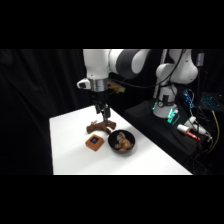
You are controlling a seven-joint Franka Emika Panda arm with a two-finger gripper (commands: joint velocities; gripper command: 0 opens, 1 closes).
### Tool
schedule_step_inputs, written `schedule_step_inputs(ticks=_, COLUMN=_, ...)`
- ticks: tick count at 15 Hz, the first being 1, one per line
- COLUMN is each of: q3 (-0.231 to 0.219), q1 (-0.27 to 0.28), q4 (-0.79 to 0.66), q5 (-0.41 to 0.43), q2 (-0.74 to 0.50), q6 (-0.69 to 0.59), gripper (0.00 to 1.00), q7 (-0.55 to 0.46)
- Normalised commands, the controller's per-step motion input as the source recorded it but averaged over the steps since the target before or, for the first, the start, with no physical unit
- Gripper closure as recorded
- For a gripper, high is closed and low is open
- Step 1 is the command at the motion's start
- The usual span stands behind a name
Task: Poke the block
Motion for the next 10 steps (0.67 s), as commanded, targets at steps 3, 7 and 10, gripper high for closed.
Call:
schedule_step_inputs(ticks=3, q3=0.003, q1=-0.021, q4=0.05, q5=-0.015, q2=0.05, q6=0.05, gripper=0.00, q7=0.01)
schedule_step_inputs(ticks=7, q3=-0.021, q1=-0.042, q4=0.19, q5=-0.017, q2=0.16, q6=0.13, gripper=0.00, q7=0.03)
schedule_step_inputs(ticks=10, q3=-0.029, q1=-0.045, q4=0.28, q5=-0.010, q2=0.23, q6=0.12, gripper=0.00, q7=0.04)
